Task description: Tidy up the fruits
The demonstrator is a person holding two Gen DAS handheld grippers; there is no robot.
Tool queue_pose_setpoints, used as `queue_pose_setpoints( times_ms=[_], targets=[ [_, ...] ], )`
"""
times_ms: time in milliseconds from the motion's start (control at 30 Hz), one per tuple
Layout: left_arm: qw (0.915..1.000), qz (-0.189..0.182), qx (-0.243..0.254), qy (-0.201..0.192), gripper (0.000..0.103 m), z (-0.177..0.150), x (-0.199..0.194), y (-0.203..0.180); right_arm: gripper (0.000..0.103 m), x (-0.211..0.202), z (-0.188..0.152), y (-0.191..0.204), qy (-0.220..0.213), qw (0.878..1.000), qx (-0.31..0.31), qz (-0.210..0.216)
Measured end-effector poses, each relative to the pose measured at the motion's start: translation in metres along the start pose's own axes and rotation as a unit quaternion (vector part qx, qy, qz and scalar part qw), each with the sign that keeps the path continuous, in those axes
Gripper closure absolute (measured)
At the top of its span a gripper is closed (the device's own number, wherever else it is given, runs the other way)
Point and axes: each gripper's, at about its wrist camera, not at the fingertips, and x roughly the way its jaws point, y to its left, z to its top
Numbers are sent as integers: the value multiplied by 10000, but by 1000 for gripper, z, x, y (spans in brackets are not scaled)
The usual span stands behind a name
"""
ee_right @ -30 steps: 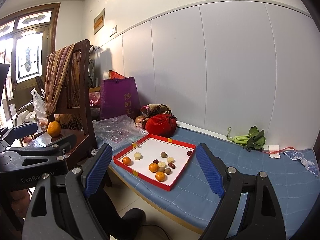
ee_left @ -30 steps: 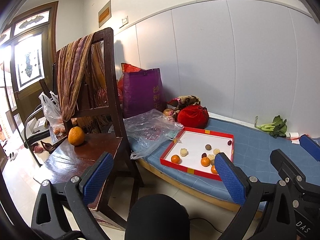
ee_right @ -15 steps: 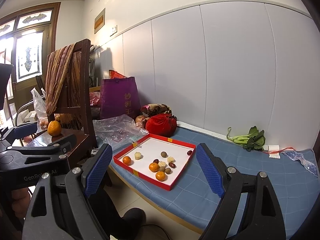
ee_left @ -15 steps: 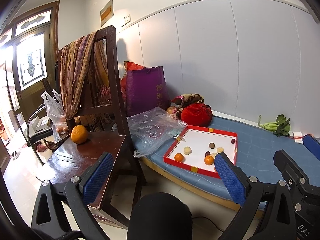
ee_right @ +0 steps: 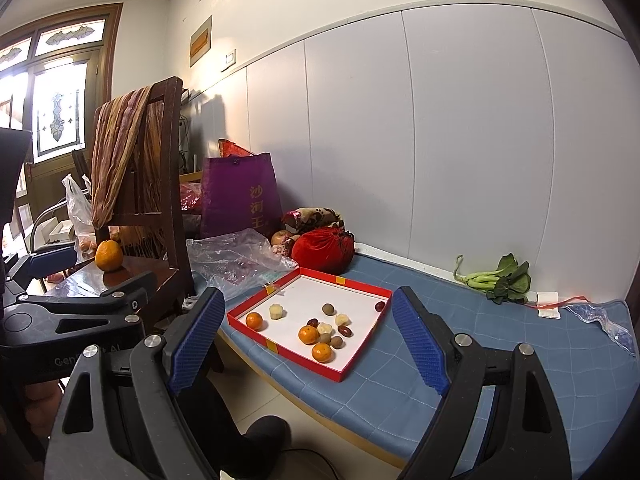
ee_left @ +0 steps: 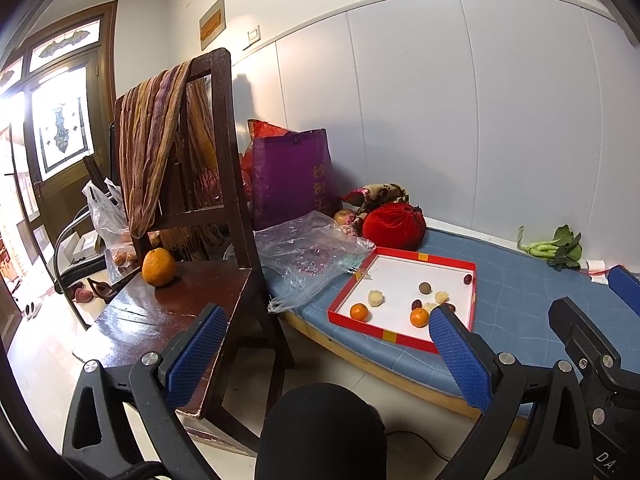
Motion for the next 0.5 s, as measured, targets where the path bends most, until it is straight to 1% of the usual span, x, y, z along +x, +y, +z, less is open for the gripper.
queue_pose_setpoints(
  times_ms=[500],
  targets=[
    [10000,-27,-35,29,1,-2,0,0,16,0,0,1,-6,10000,-3,2]
  ],
)
